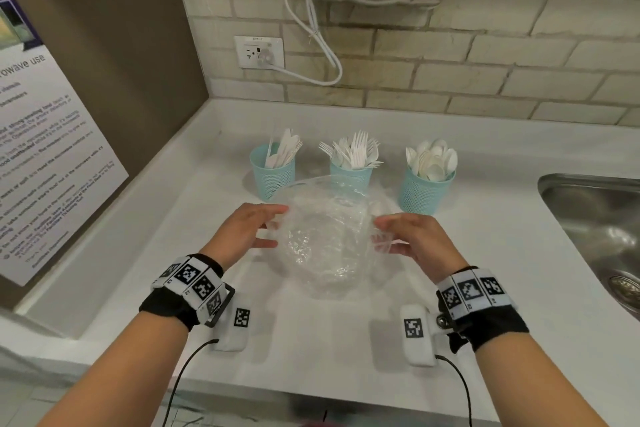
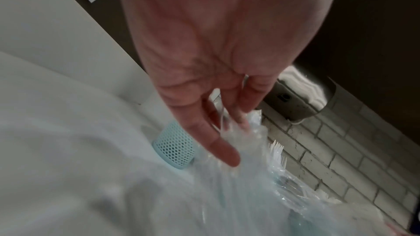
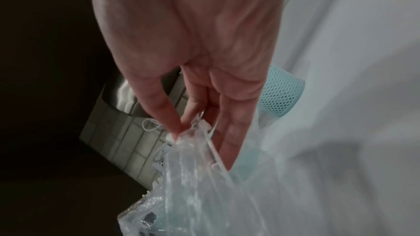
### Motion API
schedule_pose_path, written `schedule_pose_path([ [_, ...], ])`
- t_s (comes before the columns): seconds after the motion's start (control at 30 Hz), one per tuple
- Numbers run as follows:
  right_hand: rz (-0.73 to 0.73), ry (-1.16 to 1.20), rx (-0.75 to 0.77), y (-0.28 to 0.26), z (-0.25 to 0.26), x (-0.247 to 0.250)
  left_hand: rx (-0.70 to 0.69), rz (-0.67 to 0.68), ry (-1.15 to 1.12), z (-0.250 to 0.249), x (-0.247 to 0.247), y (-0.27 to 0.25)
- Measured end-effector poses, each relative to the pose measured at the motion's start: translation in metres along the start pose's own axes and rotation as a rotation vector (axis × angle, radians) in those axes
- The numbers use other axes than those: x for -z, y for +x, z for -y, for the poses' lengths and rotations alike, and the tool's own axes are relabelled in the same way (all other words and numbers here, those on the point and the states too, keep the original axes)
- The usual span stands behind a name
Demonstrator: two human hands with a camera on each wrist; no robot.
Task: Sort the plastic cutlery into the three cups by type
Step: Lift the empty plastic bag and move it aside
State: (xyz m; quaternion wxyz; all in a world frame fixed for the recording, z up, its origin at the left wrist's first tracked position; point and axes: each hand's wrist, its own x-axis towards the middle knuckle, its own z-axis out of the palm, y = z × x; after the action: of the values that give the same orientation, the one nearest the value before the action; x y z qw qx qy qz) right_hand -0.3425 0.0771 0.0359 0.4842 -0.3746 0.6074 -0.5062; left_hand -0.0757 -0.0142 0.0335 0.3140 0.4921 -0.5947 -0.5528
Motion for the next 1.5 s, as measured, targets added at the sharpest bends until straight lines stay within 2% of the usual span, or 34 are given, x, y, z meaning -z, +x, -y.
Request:
schedule_pose_path([
  [0.07, -0.005, -0.084, 0.038, -0.005, -0.001, -0.002, -0.062, -0.050, -0.008, -0.001, -0.002, -0.005],
  [0.13, -0.052, -0.142, 0.056, -0.006, -0.005, -0.004, -0.108, -0.157, 0.040, -0.001, -0.006, -0.008],
  [0.27, -0.300, -0.330, 0.139, -0.009, -0.014, 0.005, -0.086, -0.364, 0.200, 0.000, 0.001, -0.009],
  [0.33, -0.455, -0.385, 0.149, -0.013, -0.018, 0.018, -0.107, -0.467, 0.376, 0.002, 0.013, -0.010],
  [0.4, -0.548, -0.406, 0.118, -0.019, -0.023, 0.028, -0.136, -0.492, 0.520, 0.007, 0.023, -0.011],
  [0.5, -0.518, -0.377, 0.058, -0.023, -0.029, 0.028, -0.142, -0.373, 0.482, 0.011, 0.022, -0.014],
  [0.6, -0.378, -0.351, 0.013, -0.030, -0.026, 0.024, -0.147, -0.127, 0.260, 0.011, 0.014, -0.022],
  [0.67, -0.269, -0.276, -0.010, -0.034, -0.021, 0.022, -0.147, -0.047, 0.187, 0.010, 0.011, -0.027],
  [0.73, -0.152, -0.142, -0.057, -0.038, -0.018, 0.020, -0.142, -0.025, 0.197, 0.007, 0.008, -0.033],
  [0.8, -0.068, -0.042, -0.091, -0.041, -0.017, 0.021, -0.120, -0.028, 0.112, 0.006, 0.006, -0.037],
  [0.87, -0.100, 0.034, -0.105, -0.041, -0.016, 0.020, -0.123, -0.076, -0.036, 0.006, 0.006, -0.038],
  [0.97, -0.270, 0.083, -0.052, -0.040, -0.017, 0.015, -0.174, -0.151, -0.111, 0.007, 0.009, -0.038],
  [1.03, -0.294, 0.054, 0.010, -0.040, -0.020, 0.015, -0.194, -0.134, -0.055, 0.014, 0.017, -0.035],
  [1.17, -0.218, -0.022, 0.052, -0.036, -0.018, 0.016, -0.148, -0.060, 0.066, 0.021, 0.031, -0.032],
  [1.3, -0.322, -0.051, 0.119, -0.031, 0.004, 0.009, -0.005, 0.060, 0.289, 0.031, 0.035, -0.027],
  [1.37, -0.369, -0.124, 0.204, -0.028, 0.020, 0.001, 0.060, 0.034, 0.489, 0.031, 0.035, -0.026],
  [1.43, -0.384, -0.173, 0.310, -0.026, 0.038, -0.012, 0.017, -0.021, 0.718, 0.025, 0.033, -0.028],
  [1.5, -0.367, -0.167, 0.406, -0.025, 0.056, -0.031, -0.106, 0.026, 0.808, 0.017, 0.026, -0.031],
])
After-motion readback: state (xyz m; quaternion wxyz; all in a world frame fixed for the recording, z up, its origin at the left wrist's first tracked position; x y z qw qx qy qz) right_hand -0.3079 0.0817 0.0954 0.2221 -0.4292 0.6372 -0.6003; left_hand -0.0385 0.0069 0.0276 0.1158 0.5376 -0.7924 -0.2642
